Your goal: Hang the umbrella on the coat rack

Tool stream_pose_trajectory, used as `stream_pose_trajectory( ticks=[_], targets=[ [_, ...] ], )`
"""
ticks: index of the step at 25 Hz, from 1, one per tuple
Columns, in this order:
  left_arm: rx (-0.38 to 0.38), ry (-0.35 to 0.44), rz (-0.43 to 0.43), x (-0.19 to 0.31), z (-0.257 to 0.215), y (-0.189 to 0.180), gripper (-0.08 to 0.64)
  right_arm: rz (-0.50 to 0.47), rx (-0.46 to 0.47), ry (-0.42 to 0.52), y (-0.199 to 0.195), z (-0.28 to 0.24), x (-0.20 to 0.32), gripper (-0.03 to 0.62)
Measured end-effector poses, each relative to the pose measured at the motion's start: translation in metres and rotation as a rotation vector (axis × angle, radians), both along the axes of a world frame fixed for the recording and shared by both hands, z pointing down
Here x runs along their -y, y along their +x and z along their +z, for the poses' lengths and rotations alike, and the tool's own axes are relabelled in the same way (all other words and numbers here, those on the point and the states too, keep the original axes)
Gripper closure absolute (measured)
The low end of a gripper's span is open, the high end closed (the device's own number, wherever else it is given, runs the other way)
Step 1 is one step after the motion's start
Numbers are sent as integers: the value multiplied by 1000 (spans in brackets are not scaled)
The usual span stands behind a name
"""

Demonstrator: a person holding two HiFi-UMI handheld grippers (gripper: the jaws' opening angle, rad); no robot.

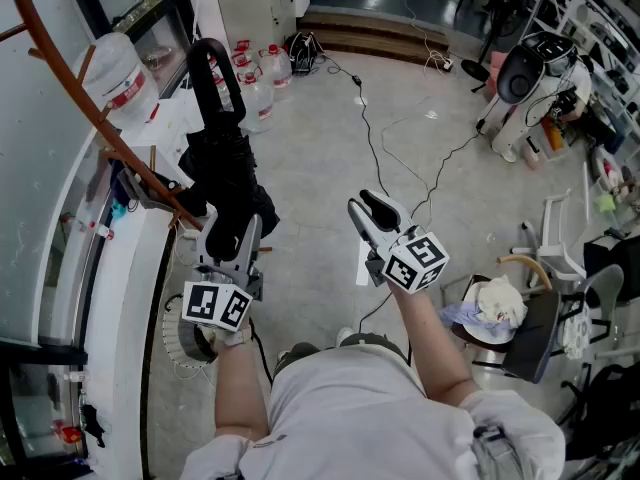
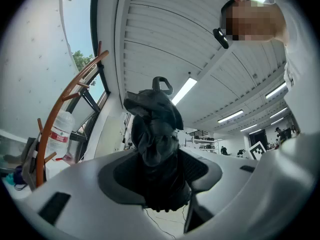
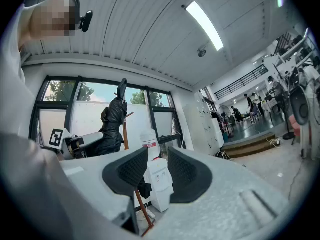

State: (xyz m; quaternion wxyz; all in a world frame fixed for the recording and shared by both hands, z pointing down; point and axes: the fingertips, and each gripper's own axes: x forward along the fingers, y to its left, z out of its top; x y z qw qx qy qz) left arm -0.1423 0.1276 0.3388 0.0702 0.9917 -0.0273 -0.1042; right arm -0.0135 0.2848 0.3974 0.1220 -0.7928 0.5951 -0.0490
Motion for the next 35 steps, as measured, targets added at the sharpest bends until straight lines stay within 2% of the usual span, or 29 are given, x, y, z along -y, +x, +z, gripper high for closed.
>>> stream_pose_trajectory(
  ticks=[5, 12, 16, 21, 25, 29, 35],
  targets=[
    [-22, -37, -2, -18, 3, 23, 341, -12, -3, -6, 23, 7, -19, 468],
    [-5, -44, -39, -29, 6, 53, 341, -47, -46, 6, 54, 1, -32, 468],
    [8, -55, -39, -30, 16, 70, 341, -34, -85, -11, 72, -4, -31, 468],
    [27, -66, -14, -21, 29, 105, 341, -24, -61, -28, 95, 12, -14, 468],
    [20, -94, 12, 6, 42, 132, 341, -19, -35, -49, 118, 30, 14, 468],
    [-9, -129, 22, 53, 44, 162, 341, -35, -40, -67, 147, 31, 63, 468],
    [-33, -124, 8, 127, 43, 206, 341, -72, -48, -79, 191, 31, 144, 468]
  ],
)
